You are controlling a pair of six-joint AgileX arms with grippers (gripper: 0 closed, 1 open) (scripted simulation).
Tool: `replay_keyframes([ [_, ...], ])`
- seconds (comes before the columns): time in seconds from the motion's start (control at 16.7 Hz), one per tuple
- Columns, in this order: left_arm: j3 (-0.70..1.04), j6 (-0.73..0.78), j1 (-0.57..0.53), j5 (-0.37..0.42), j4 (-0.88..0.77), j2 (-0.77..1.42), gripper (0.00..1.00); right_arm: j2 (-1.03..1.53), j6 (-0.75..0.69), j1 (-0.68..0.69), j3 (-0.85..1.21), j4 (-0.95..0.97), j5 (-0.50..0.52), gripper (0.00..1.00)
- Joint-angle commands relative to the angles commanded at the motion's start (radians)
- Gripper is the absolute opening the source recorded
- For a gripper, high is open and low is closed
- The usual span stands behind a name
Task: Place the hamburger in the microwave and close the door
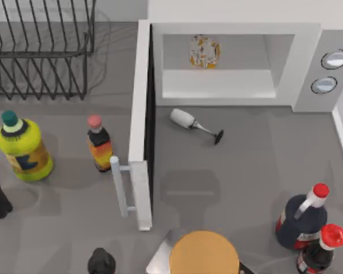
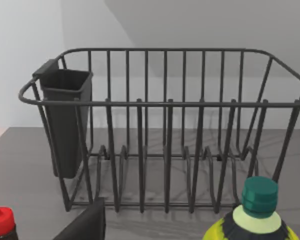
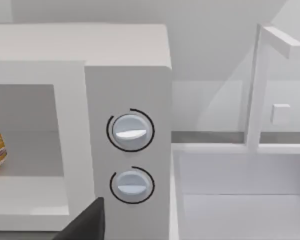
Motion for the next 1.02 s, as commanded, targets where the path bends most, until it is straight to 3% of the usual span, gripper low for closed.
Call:
replay_keyframes([
  [0.24,0.000,0.000,0.000,0.000,0.000,0.000,1.00,-0.144,-0.007,-0.070,-0.080,-0.037,-0.060,1.00],
  [0.54,0.000,0.000,0.000,0.000,0.000,0.000,1.00,-0.153,-0.007,-0.075,-0.085,-0.039,-0.064,1.00],
  [1.02,0.000,0.000,0.000,0.000,0.000,0.000,0.40,-0.153,-0.007,-0.075,-0.085,-0.039,-0.064,1.00],
])
